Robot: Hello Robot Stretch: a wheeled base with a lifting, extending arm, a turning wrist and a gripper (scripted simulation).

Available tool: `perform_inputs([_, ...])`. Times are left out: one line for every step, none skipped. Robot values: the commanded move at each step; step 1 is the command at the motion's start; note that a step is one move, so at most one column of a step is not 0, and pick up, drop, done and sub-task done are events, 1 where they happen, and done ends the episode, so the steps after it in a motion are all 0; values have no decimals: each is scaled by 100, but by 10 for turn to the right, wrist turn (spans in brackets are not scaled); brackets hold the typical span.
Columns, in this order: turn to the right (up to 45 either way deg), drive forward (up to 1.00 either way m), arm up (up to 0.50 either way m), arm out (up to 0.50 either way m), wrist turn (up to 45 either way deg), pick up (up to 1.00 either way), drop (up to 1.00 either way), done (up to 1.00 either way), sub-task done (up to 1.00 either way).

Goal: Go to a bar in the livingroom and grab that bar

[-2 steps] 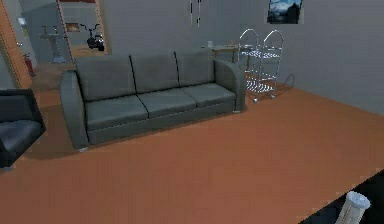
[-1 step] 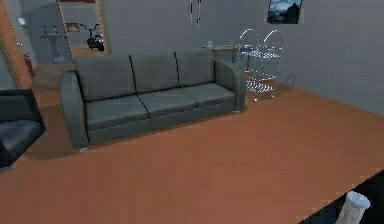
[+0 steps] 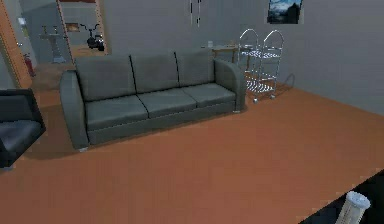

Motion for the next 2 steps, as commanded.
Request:
perform_inputs([0, 0, 0, 10, 0, 0, 0, 0, 0])
perform_inputs([0, 0, 0, 0, 450, 0, 0, 0, 0])
